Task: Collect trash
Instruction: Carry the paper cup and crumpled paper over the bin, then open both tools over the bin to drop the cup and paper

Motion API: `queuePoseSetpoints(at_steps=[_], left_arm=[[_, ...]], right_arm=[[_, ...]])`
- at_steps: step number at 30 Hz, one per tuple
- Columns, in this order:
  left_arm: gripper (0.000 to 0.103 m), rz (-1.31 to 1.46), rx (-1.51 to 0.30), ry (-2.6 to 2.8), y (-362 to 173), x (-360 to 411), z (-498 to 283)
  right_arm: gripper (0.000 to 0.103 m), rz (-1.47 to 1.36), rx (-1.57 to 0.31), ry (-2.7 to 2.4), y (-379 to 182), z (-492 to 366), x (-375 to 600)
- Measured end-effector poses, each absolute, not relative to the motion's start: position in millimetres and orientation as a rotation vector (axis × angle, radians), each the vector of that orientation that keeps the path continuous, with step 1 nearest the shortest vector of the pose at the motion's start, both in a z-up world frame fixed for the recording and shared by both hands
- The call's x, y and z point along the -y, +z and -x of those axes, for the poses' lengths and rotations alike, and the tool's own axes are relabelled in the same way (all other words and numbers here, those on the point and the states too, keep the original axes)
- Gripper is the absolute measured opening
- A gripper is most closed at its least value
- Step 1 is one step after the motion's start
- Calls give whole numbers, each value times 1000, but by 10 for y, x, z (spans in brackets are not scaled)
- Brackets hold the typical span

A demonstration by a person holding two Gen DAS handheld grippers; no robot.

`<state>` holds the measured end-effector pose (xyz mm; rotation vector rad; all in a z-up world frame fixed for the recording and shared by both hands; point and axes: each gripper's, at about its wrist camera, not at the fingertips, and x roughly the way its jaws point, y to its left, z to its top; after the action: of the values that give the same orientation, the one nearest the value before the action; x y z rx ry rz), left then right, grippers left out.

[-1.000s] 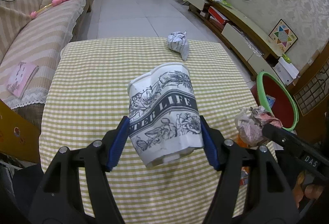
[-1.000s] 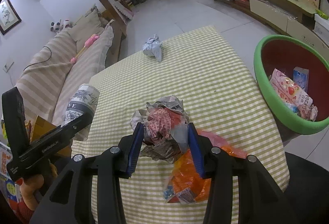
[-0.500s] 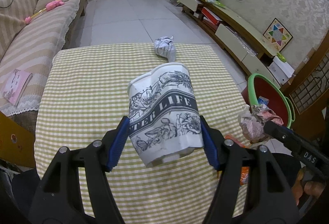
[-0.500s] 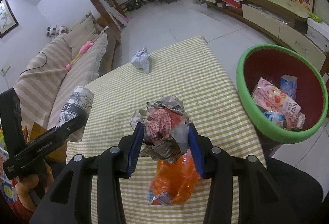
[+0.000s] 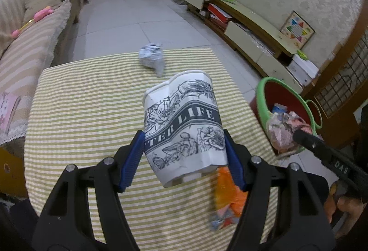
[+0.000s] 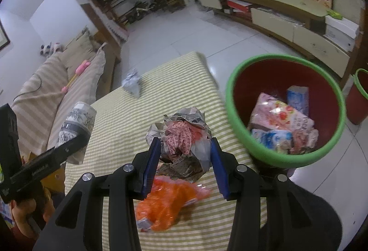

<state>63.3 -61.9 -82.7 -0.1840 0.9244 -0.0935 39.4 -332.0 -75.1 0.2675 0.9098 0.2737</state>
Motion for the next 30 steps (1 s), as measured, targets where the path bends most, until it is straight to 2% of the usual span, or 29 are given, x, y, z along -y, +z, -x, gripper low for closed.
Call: queuePoseSetpoints(at_steps=[8, 18, 19, 22, 30], left_arm=[[64, 185, -940, -252, -769, 1266, -1014], [64, 59, -985, -464, -859, 2527, -1601], [65, 45, -991, -485, -873, 2610, -1635], [86, -3, -998, -506, -904, 2798, -1716], [88, 112, -1033, -442, -939, 2284, -1467]], right_arm=[[44, -322, -844, 122, -663, -578, 4057], [45, -354, -818, -12, -739, -791, 4784], [50, -353, -824, -21, -778, -814, 4828], [69, -349, -864, -42, -910, -880, 4924], [69, -358, -868, -61, -962, -692, 4952]])
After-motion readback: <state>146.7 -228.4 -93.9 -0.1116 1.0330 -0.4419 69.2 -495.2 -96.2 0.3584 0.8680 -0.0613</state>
